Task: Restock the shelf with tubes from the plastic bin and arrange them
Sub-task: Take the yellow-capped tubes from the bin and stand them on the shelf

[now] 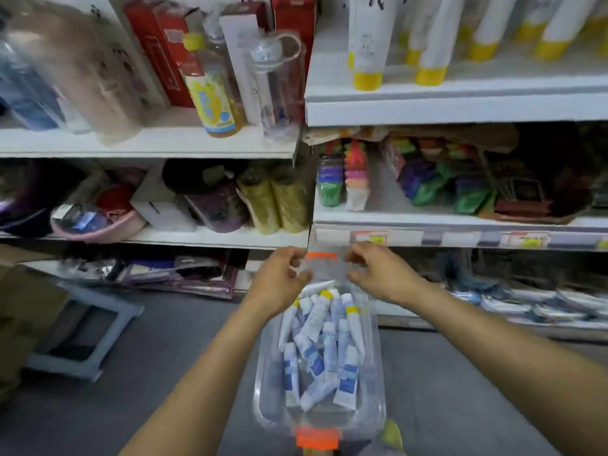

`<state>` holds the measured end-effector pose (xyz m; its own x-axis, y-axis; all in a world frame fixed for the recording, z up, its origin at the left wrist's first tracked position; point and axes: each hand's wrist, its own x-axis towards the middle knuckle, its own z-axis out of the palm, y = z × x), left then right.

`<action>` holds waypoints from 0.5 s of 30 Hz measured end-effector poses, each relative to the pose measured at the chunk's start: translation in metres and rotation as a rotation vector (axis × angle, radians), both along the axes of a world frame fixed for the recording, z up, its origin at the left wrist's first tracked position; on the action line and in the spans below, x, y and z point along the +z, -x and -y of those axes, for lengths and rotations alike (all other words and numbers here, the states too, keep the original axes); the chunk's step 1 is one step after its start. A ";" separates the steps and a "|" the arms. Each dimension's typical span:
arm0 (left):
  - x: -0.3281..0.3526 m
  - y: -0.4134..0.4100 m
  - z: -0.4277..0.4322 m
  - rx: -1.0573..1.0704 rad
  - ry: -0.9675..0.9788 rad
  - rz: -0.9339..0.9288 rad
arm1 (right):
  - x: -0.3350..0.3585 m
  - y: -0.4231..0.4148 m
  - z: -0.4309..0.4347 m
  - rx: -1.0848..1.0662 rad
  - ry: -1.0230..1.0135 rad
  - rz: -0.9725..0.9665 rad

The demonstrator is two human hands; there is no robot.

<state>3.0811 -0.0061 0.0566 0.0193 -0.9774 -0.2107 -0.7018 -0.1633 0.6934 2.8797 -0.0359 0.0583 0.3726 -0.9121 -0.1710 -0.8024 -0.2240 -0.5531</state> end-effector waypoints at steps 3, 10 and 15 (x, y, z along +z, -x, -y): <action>-0.052 0.000 -0.013 0.041 -0.165 -0.047 | -0.051 -0.001 -0.009 0.071 -0.136 -0.147; -0.171 -0.005 -0.019 0.139 -0.492 -0.090 | -0.152 -0.017 -0.005 0.326 -0.302 -0.506; -0.251 -0.005 -0.009 0.134 -0.560 -0.024 | -0.219 -0.026 0.016 0.554 -0.180 -0.737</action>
